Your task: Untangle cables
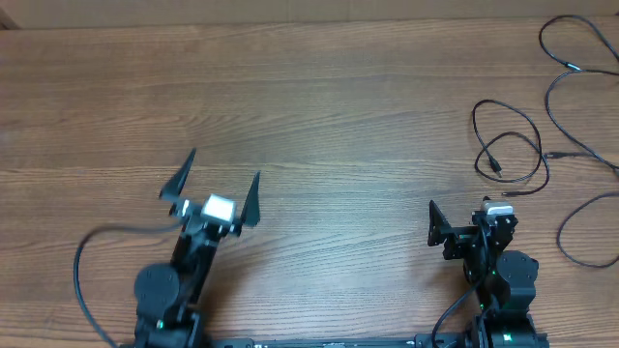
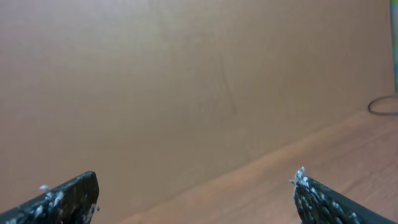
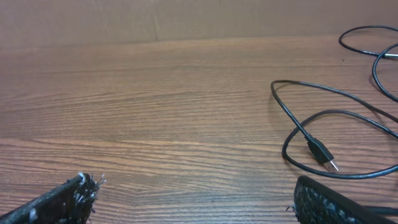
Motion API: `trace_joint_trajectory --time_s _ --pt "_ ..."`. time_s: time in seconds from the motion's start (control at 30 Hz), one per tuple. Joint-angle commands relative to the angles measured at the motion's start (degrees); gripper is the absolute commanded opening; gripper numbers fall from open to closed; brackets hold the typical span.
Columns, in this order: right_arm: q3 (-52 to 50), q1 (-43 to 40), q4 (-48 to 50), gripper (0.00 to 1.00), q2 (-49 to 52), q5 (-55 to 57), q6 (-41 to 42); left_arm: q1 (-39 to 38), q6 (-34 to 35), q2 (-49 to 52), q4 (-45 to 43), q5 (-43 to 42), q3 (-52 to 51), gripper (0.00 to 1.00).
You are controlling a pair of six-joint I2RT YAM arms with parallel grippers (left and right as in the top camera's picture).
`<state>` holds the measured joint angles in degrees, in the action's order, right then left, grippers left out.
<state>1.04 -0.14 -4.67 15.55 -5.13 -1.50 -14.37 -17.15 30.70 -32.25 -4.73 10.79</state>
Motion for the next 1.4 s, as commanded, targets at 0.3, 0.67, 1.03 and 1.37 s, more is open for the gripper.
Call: trace_joint_trajectory --time_s 0.3,0.67,1.03,1.37 --pt "-0.57 -0.24 0.26 1.0 -0.04 -0.04 0.22 11.17 -0.63 -23.12 21.62 -8.66 -7.69 1.0" --pt "-0.57 -0.24 0.26 1.0 -0.04 -0.04 0.22 13.99 -1.14 -29.77 35.76 -4.7 -10.51 1.0" --pt "-0.57 -0.24 0.26 1.0 -0.04 -0.04 0.22 16.11 12.13 -30.23 36.83 4.72 -10.54 1.0" --pt "-0.57 -0.24 0.26 1.0 -0.04 -0.04 0.22 16.65 24.41 -30.25 36.11 11.26 -10.54 1.0"
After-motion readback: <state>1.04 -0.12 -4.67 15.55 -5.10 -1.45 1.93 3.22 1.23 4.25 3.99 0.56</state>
